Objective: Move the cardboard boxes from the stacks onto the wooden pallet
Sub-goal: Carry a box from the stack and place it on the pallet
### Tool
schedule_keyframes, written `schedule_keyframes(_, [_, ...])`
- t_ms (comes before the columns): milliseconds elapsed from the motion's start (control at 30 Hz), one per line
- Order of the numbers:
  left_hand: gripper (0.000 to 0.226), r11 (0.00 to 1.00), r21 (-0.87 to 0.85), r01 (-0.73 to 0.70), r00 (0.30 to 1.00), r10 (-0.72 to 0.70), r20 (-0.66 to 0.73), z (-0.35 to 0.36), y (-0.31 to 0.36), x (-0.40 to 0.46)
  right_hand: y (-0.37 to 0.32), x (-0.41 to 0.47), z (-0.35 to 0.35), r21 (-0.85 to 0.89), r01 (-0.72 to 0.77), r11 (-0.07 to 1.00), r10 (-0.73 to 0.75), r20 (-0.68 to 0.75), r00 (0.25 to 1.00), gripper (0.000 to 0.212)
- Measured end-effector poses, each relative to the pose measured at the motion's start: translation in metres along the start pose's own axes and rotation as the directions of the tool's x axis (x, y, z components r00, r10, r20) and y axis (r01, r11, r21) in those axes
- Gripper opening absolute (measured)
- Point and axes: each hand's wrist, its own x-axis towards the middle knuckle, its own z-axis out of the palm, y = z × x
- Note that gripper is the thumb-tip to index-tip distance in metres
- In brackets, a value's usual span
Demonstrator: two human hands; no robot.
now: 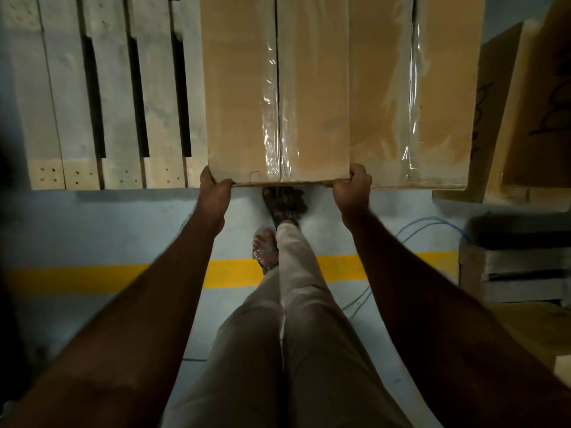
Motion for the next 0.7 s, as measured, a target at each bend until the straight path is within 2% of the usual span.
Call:
schedule_keyframes(100, [0.060,1.000,0.001,0.031,0.999,-0.031,-0.010,0.002,-0.004,-0.001,0.001,-0.002,0.003,0.029,-0.050,0.998,0.049,0.037,0.998,0.036])
schedule_keyframes(200, [0.061,0.998,0.045,0.047,0.999,-0.047,-0.003,0.004,-0.006,0.000,0.010,-0.004,0.003,0.037,-0.007,0.999,0.005,0.044,0.999,0.032])
schedule_keyframes(367, [0.060,0.979,0.163,0.124,0.992,-0.125,-0.003,0.007,-0.004,0.002,0.022,-0.015,0.003,-0.014,0.226,0.974,-0.226,-0.049,0.973,0.053])
schedule_keyframes(433, [0.061,0.978,0.146,0.149,0.989,-0.144,-0.042,0.012,-0.001,0.001,0.023,-0.019,0.002,-0.030,0.278,0.960,-0.279,-0.073,0.957,0.048])
schedule_keyframes(500, [0.061,0.979,0.154,0.131,0.987,-0.115,-0.108,0.017,0.000,-0.001,0.021,-0.020,-0.001,-0.067,0.316,0.946,-0.322,-0.104,0.941,0.030])
schedule_keyframes(567, [0.061,0.965,0.244,0.097,0.982,-0.053,-0.181,0.023,0.001,-0.005,0.017,-0.021,-0.005,-0.096,0.377,0.921,-0.388,-0.162,0.907,0.044])
schedule_keyframes(600, [0.061,0.948,0.310,0.075,0.979,-0.012,-0.201,0.026,0.002,-0.007,0.017,-0.021,-0.006,-0.090,0.380,0.921,-0.390,-0.173,0.904,0.044])
schedule_keyframes(700, [0.075,0.880,0.475,0.013,0.982,0.078,-0.172,0.035,0.005,-0.012,0.016,-0.023,-0.005,-0.123,0.397,0.910,-0.411,-0.119,0.904,0.021])
